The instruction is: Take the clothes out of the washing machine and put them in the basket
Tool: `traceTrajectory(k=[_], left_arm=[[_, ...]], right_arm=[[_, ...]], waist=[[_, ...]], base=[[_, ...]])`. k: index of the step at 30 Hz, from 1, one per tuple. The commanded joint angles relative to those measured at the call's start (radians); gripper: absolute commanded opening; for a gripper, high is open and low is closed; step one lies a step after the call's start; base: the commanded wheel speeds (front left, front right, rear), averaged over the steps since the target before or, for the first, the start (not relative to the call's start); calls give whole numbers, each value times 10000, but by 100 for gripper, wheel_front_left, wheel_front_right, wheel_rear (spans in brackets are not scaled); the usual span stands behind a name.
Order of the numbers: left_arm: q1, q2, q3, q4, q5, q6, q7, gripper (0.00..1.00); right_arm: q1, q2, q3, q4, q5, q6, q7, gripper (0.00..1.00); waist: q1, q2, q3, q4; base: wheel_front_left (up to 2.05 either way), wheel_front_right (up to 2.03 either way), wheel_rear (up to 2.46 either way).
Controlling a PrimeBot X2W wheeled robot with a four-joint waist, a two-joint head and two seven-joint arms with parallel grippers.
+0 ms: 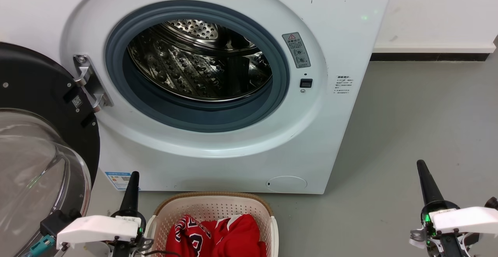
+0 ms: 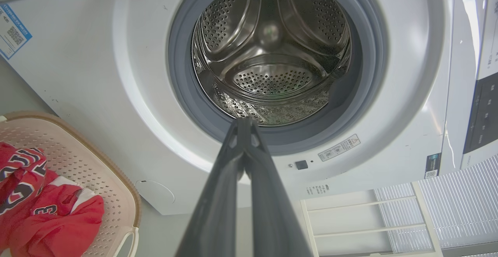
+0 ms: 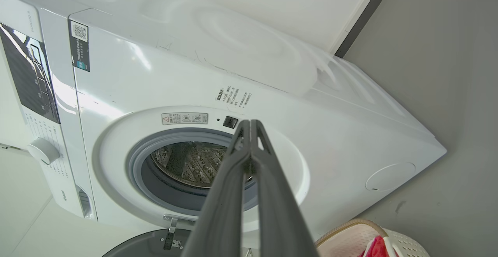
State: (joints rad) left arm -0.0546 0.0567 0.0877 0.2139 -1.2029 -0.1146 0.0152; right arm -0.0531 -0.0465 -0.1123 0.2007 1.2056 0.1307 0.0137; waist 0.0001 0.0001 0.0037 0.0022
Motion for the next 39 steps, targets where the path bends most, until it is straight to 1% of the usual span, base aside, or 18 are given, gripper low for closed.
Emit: traceTrajectory(k=[1, 19, 36, 39], left_arm=[[-248, 11, 44, -49, -182, -47, 60, 0], [-402, -24, 142, 111, -1859, -106, 458, 0], [-522, -55, 235, 254, -3218, -157, 797, 0], [-561, -64, 261, 283, -3599, -157, 888, 0]], right_arm=[[-223, -48, -4, -11, 196, 2, 57, 0], [-394, -53, -9, 187, 1851, 1, 478, 0], [-552, -57, -13, 357, 3210, 1, 816, 0], [-554, -59, -13, 404, 3582, 1, 904, 0]], waist=[[0, -1, 0, 0], [0, -1, -2, -8], [-1, -1, -4, -16], [-1, -1, -5, -18]], base=[[0, 0, 0], [0, 0, 0], [0, 0, 0], [0, 0, 0]])
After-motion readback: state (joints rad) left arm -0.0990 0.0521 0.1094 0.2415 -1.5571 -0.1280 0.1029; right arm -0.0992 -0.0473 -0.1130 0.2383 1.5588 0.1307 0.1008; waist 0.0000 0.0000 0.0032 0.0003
